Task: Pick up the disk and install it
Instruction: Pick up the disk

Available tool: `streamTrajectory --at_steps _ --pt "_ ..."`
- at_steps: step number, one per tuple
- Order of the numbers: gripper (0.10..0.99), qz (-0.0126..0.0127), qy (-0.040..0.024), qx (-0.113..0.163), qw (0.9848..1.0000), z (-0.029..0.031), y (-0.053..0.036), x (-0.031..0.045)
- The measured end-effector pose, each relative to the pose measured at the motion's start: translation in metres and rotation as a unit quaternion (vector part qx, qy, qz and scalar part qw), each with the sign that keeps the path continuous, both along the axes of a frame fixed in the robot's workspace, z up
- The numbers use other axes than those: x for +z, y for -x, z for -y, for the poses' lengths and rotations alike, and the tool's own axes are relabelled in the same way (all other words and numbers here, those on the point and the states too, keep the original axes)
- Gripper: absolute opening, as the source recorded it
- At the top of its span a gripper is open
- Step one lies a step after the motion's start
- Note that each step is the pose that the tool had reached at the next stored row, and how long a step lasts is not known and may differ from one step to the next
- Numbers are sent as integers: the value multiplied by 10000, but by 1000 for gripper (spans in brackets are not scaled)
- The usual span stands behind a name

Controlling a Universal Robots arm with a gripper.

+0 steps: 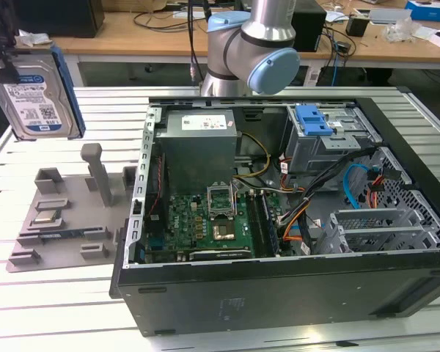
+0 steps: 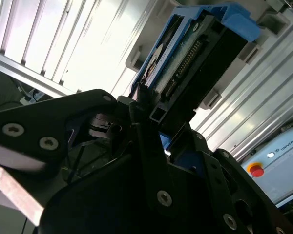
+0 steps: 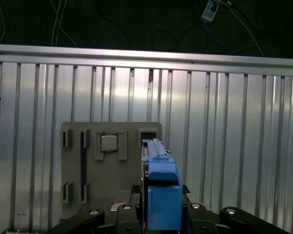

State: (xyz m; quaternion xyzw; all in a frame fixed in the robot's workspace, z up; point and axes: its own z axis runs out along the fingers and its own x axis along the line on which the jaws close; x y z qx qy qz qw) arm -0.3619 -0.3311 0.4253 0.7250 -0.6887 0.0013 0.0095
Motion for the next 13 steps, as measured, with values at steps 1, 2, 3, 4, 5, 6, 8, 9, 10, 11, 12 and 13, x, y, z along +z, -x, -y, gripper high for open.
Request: streamTrajectory --at_steps 1,2,3,4,5,6,8,9,10,11,12,13 --pt "369 0 0 0 10000 0 0 18" --pt "369 0 0 0 10000 -1 0 38" --pt "369 0 0 0 10000 -2 0 55" --pt "369 0 0 0 10000 -2 0 83" --pt "369 0 0 0 10000 -4 0 120" --pt "369 0 0 0 10000 -4 0 148" --pt "369 -1 0 0 10000 -5 0 195" --pt "369 0 0 0 10000 -6 0 219" --pt "369 0 0 0 10000 -6 0 240" --pt "369 0 0 0 10000 -7 0 269" --pt "369 0 0 0 10000 -8 0 302" --pt "369 0 0 0 10000 -8 0 326"
